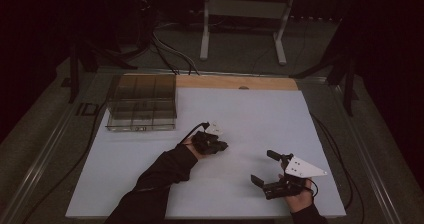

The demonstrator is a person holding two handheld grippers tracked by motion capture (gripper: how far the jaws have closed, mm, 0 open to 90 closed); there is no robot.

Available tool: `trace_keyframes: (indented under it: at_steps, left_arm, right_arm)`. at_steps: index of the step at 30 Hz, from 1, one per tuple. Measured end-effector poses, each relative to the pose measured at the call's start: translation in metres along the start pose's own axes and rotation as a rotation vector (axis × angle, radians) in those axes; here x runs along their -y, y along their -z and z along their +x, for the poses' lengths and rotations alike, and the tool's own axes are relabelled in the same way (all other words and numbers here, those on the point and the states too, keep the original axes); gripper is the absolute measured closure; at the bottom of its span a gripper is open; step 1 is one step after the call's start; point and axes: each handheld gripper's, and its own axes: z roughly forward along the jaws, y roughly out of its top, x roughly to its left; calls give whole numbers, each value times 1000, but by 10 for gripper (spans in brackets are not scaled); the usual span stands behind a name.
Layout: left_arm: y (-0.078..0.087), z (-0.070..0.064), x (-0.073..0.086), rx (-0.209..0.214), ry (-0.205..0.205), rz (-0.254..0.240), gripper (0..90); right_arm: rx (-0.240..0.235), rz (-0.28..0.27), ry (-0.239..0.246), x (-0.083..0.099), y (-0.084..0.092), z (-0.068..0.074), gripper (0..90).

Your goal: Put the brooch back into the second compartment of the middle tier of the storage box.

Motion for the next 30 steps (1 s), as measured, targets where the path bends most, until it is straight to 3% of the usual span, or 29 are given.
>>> trace_keyframes:
  at_steps: [11,30]
  left_arm:
    - [14,-4,-4,9,12,-11,873]
    - [46,-1,-8,-14,31,-31,873]
  right_arm:
    - [-2,2,-1,0,0,0,0]
    - [-1,5,-6,1,-2,0,0]
